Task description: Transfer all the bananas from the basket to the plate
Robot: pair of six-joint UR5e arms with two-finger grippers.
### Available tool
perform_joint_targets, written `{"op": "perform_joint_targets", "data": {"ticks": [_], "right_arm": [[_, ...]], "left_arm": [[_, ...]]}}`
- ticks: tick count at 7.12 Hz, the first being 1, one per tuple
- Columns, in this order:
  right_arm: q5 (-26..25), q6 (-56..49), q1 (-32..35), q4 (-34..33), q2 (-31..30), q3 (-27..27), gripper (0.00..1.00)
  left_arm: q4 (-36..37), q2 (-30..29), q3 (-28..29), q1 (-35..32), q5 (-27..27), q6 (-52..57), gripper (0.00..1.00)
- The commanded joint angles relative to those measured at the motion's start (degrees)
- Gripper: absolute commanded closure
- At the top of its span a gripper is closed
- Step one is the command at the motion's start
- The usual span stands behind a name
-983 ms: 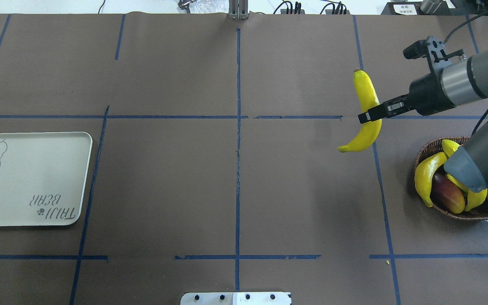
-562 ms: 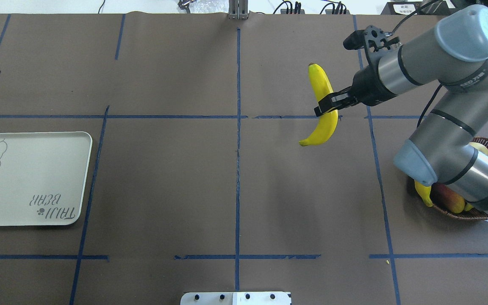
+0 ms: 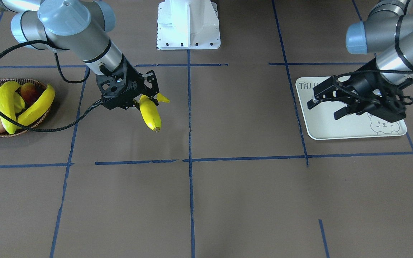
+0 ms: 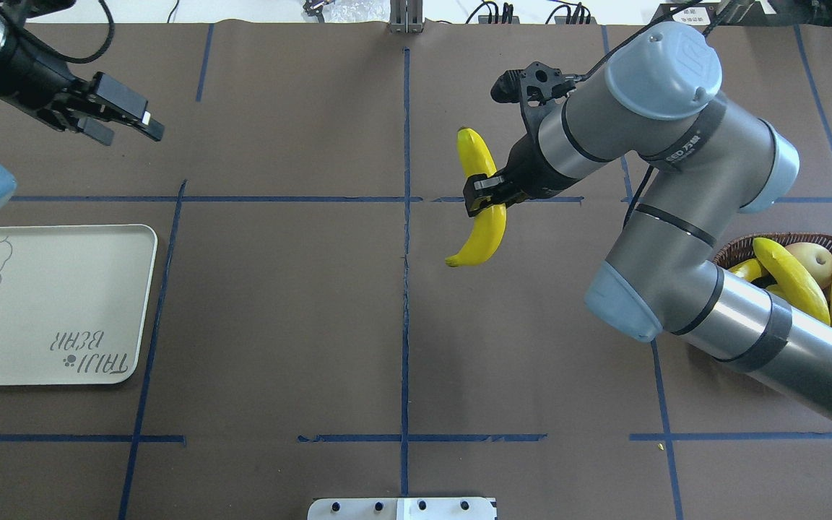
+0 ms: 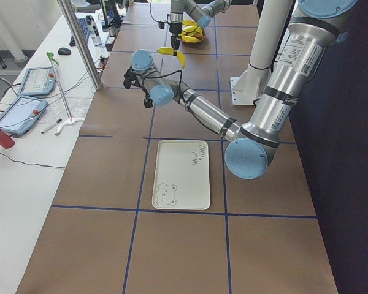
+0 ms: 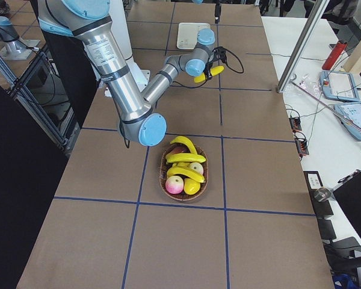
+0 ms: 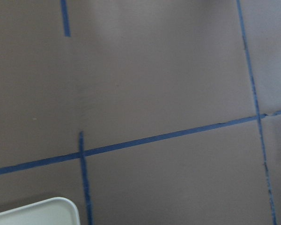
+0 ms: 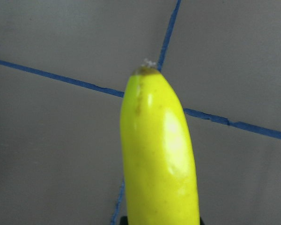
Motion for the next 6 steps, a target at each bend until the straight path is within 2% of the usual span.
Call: {"op": "perform_joint_targets", "data": {"ticks": [1,2,3,4,5,6], "right_arm": [[-3.9,6.8,-3.8,-0.1,5.0,-2.2,0.98],[-7.5,6.9,-5.5,0.2,6.6,-3.1,0.97],[-8.4,6.9,-6.6,0.3,8.1,-3.2,0.97],[-8.5,7.4,-7.6,0.2,8.7,-3.2,0.97],[-9.3,8.4,-8.1,0.1,9.2,-3.2,0.97],[-9.7,8.4,-8.6,0.1,9.6,-3.2,0.97]], "left_arm": [[-1.2,-6.8,1.2,3.2,2.0,-10.6,0.00],[-2.3,-9.4,1.2,4.4,3.3,-13.4,0.00],[-8.8,-10.0,1.9,7.7,7.0,-18.1,0.00],[-16.9,-9.9,2.7,11.7,13.0,-25.8,0.00],[-18.4,-9.9,2.8,14.7,17.1,-27.3,0.00],[-18.5,-10.0,2.8,15.7,18.4,-27.5,0.00]]}}
